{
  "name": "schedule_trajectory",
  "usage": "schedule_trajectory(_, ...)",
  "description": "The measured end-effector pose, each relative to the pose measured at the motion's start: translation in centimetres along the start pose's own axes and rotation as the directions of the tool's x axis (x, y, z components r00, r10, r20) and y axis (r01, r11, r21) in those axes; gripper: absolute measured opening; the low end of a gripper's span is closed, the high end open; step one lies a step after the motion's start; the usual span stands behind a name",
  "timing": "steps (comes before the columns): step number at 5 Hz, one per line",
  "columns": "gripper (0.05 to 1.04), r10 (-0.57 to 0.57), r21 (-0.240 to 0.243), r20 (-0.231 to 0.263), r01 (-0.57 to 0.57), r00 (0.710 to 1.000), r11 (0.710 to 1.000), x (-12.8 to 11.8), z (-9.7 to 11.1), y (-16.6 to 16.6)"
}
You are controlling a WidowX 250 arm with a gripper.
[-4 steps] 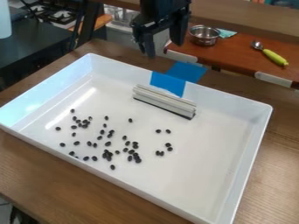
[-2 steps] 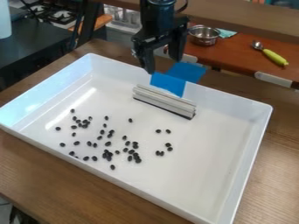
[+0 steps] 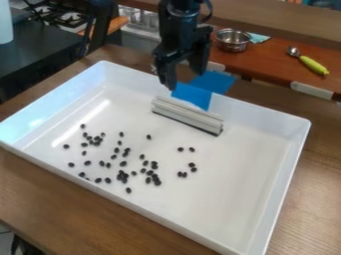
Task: Sweep into pile
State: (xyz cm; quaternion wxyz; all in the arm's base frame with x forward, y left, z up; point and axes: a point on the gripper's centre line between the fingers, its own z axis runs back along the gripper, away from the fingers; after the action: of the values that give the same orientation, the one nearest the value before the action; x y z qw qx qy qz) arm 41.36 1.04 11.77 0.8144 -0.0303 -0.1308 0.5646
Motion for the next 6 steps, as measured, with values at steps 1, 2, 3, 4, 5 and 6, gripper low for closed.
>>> schedule_trajectory(1, 0.994, 0.05, -0.009, 0.025, -0.049, 0.998, 0.999, 0.4, -0.8, 0.2)
schedule_trajectory(2, 0.994, 0.057, 0.015, 0.038, -0.058, 0.998, 0.998, 0.8, -1.8, 0.8)
schedule_trajectory(3, 0.994, 0.048, 0.044, 0.057, -0.05, 0.997, 0.998, 0.8, -3.2, 1.7)
schedule_trajectory(4, 0.994, 0.046, 0.054, 0.06, -0.049, 0.997, 0.997, 0.8, -3.7, 1.8)
schedule_trajectory(5, 0.994, 0.052, 0.087, 0.052, -0.057, 0.997, 0.995, 0.5, -5.1, 2.2)
schedule_trajectory(6, 0.994, 0.053, 0.076, 0.061, -0.058, 0.997, 0.995, 0.6, -5.2, 1.8)
